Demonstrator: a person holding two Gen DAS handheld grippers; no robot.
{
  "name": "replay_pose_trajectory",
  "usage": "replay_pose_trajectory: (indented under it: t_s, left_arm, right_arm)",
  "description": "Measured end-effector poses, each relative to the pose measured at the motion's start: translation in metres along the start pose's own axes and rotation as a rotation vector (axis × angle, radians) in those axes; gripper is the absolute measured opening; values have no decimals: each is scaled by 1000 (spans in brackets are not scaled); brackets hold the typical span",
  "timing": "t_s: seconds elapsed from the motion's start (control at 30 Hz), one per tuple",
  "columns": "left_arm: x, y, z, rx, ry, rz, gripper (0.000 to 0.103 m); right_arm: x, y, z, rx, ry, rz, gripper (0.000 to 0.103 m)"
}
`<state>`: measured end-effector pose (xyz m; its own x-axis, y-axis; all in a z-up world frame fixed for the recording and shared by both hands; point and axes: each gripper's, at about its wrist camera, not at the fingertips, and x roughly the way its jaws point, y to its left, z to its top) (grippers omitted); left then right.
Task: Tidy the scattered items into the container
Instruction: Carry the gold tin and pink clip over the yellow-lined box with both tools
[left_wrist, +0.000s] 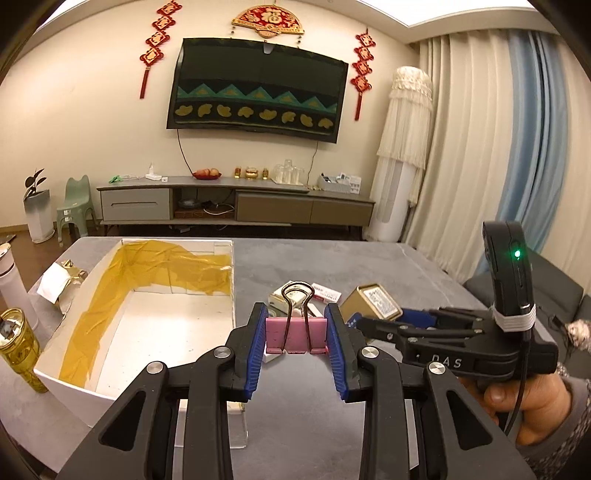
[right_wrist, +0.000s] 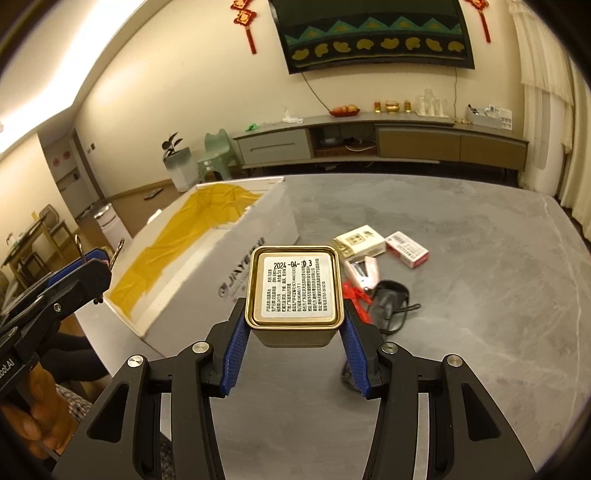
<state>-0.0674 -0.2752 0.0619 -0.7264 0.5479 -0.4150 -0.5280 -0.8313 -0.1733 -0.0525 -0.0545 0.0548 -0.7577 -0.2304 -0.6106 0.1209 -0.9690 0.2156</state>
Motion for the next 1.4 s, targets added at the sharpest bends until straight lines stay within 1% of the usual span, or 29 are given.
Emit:
replay_pose_trajectory:
  t_s: [0.23,0.63,0.9,1.2,1.4]
  left_arm:
    - [-9,14,8,-45,-37,-5,33]
    - [-23,42,12,-117,-81,9,33]
    - [-27,60,14,-151,-89,15,33]
    - [-33,82,19,-194,-117,43,33]
    - [-28,100,14,-243,-101,54,33]
  right_arm:
    - [-4,24,13,-14,-16,12,51]
    - [5,64,36,-40,-30,32,51]
    - [8,75,47,-36,-35,37,51]
    - [10,87,59,-40,-40,55,51]
    - [14,96,71,-48,-50,65,51]
